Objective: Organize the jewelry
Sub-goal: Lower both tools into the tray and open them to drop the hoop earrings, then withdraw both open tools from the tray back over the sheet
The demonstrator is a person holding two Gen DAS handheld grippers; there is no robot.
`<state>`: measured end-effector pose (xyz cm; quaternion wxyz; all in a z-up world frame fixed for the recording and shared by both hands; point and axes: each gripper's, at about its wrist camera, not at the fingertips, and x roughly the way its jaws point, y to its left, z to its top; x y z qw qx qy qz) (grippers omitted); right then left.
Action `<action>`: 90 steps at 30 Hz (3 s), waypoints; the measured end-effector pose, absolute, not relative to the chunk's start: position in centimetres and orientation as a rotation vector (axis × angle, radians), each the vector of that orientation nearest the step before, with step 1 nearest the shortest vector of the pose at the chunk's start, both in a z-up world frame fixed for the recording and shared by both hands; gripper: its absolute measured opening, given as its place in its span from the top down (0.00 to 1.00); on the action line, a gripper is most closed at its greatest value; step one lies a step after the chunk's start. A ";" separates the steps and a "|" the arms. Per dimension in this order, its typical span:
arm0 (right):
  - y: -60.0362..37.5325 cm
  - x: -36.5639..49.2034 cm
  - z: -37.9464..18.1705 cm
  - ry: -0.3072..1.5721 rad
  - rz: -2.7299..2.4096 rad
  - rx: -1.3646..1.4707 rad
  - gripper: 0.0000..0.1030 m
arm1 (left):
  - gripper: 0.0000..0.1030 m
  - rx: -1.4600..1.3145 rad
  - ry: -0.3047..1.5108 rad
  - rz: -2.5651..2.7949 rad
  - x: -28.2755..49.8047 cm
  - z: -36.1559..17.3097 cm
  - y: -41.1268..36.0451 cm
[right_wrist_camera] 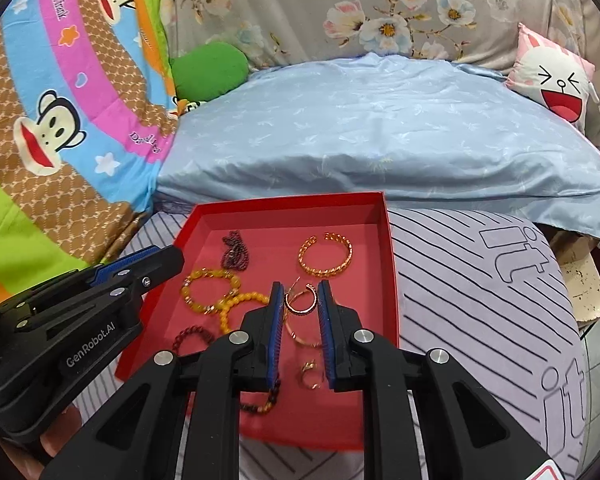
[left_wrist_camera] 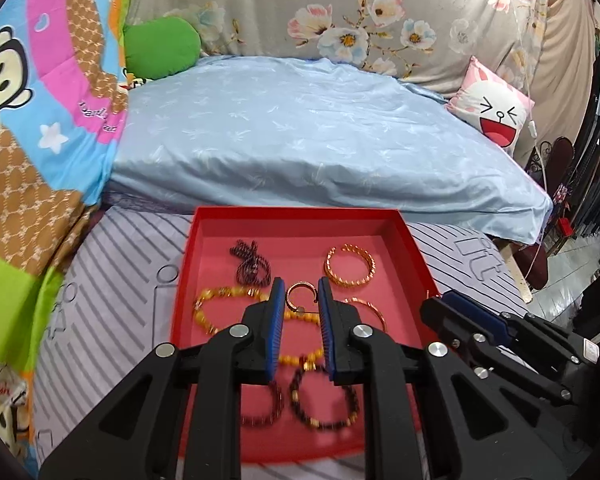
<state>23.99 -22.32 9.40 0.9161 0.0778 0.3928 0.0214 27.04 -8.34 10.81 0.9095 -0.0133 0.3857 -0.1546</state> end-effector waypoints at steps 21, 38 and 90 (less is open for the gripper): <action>-24.1 30.8 5.5 0.896 0.029 0.171 0.84 | 0.84 0.009 0.887 -0.314 33.8 5.9 -11.4; -23.9 30.5 5.3 0.891 0.014 0.164 0.82 | 0.72 0.025 0.877 -0.304 33.8 5.6 -11.5; -22.5 15.8 7.0 0.835 -0.105 0.140 0.31 | 0.28 0.045 0.885 -0.167 20.2 7.0 -6.5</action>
